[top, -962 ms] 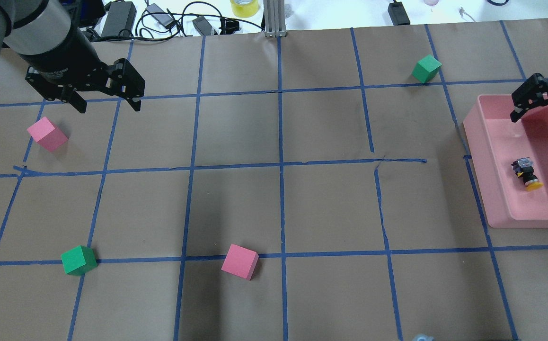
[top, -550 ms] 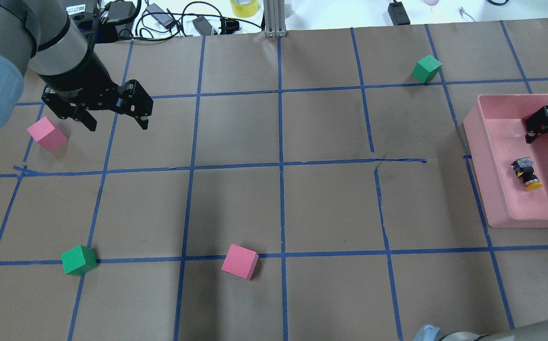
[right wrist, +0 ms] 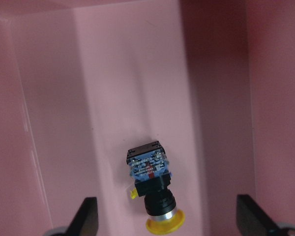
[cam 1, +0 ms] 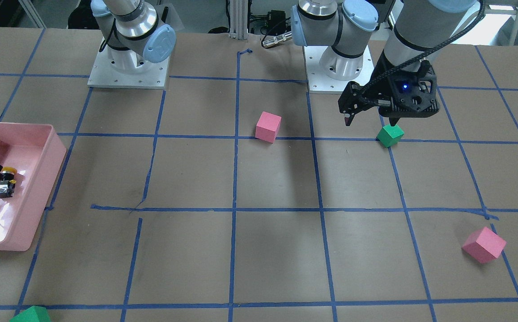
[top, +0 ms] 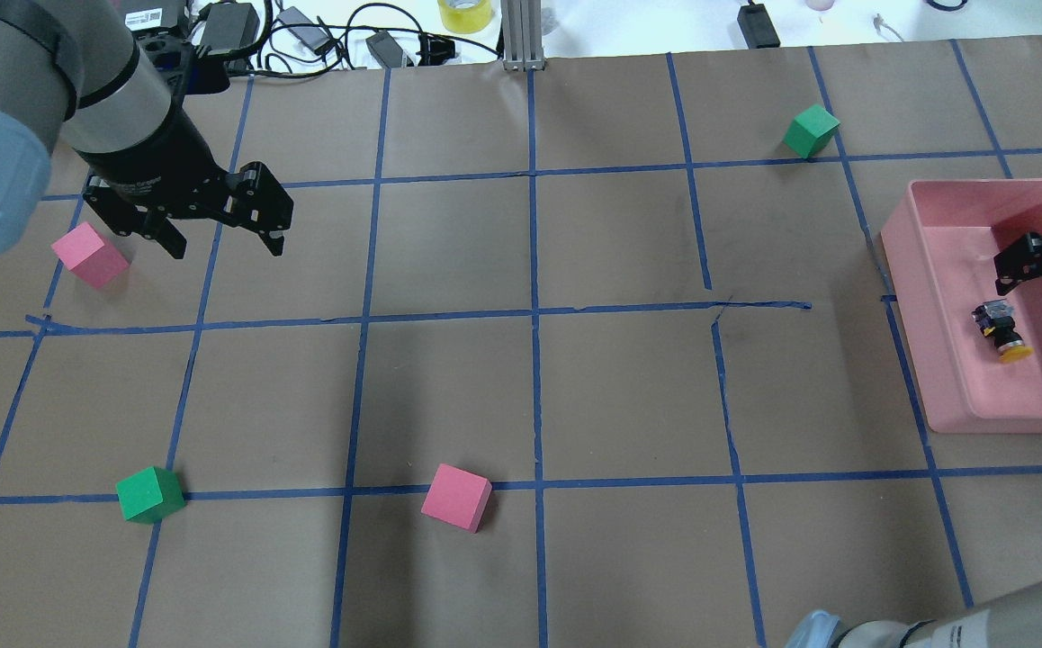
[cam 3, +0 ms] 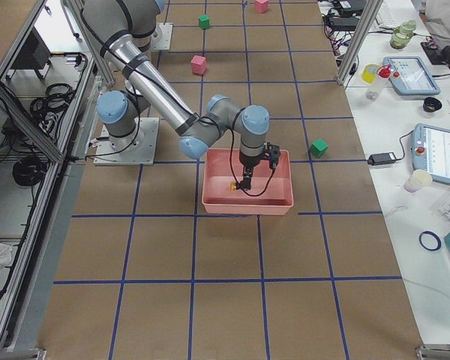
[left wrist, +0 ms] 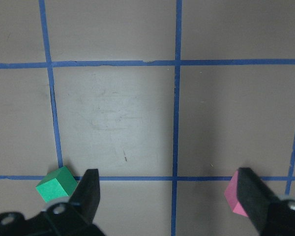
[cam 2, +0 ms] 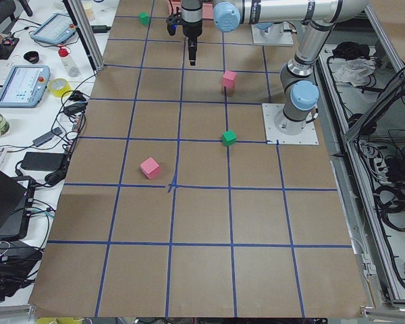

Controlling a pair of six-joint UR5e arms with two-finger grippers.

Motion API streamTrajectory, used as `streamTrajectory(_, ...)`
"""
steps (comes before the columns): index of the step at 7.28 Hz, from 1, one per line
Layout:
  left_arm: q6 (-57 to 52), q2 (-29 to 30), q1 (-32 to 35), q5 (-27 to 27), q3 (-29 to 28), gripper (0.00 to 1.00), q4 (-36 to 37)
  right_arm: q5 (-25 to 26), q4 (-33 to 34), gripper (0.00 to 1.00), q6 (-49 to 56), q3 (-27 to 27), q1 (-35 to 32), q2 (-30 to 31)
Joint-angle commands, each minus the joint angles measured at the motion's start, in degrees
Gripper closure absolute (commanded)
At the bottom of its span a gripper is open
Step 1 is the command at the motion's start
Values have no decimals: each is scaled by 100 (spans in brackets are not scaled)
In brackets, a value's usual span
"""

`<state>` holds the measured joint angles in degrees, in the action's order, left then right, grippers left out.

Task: Align button upright
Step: 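Lower the right gripper into the bin onto the black button switch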

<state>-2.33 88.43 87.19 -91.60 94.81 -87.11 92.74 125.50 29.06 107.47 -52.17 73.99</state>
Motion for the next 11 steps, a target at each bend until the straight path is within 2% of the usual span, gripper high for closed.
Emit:
streamTrajectory(1,5,-10,9,20,2,0,28,16,9,0,196,72,6,-17)
streamTrajectory(4,-4,16,9,81,28,0,19,7,35,0,215,72,14,-17)
streamTrajectory(7,-4,33,0,126,2,0,37,-36,702,0,871,81,6,-332)
streamTrajectory(8,14,25,0,143,-41,0,37,-150,703,0,1030,90,6,-342)
streamTrajectory(9,83,8,0,291,-76,0,45,-508,703,0,1484,116,6,-342)
streamTrajectory(11,-4,-54,17,283,-7,0,-16,-739,730,0,2076,142,6,-368)
